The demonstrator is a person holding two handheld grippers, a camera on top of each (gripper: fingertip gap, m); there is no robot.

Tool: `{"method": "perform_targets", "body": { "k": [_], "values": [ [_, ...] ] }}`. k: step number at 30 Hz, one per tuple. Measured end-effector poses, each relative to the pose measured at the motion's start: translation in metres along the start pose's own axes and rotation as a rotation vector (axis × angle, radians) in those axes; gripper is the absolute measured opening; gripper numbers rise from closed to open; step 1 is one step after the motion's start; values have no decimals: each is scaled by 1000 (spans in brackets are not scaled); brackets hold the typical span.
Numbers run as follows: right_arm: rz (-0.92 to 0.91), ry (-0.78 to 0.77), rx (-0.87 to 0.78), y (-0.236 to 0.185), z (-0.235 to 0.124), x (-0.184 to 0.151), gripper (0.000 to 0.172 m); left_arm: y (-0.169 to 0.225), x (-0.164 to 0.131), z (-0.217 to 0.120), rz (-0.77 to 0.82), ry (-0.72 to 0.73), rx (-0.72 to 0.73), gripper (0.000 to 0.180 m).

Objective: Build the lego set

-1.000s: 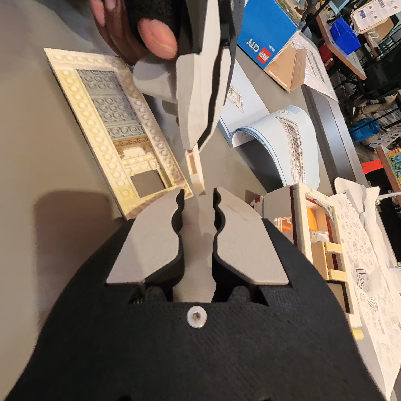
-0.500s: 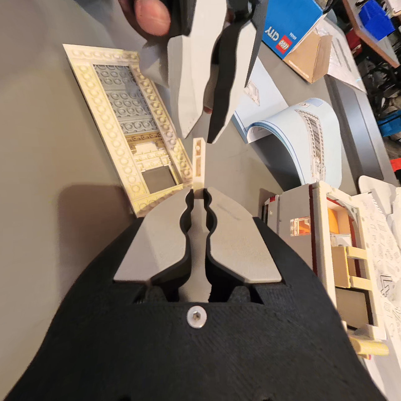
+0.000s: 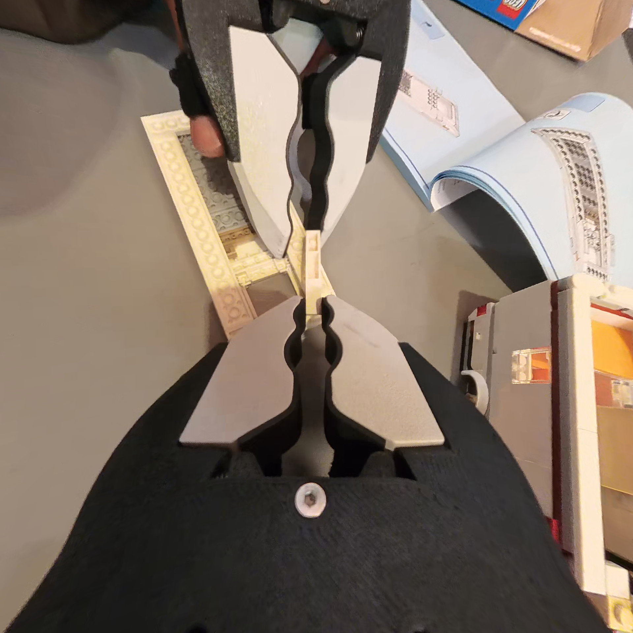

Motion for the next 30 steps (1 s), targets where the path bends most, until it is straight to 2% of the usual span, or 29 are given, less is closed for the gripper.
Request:
{"method": "perform_targets", "body": {
  "k": [5,18,23,28,30],
  "values": [
    [-9,-23,1,-2,-2,-1,10,3,0,1,53,-4,-10,19],
    [20,-24,70,-11,-1,7,38,14,1,4,175,-15,-53,18],
    [-35,-98,72,-19,8,7,38,19,1,5,225,-20,-69,18],
    [-45,-108,80,-23,10,10,20,19,1,5,230,-21,-63,18],
    [-72,-104,57,-24,9,11,20,19,2,3,220,-10,-65,18]
  ]
}}
Point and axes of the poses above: each gripper's, where its closed fingertips meet, z out along the fingers, x out of its top, y = z × x across the jaws, the point moved 10 cm from there along -z, back along the fingers
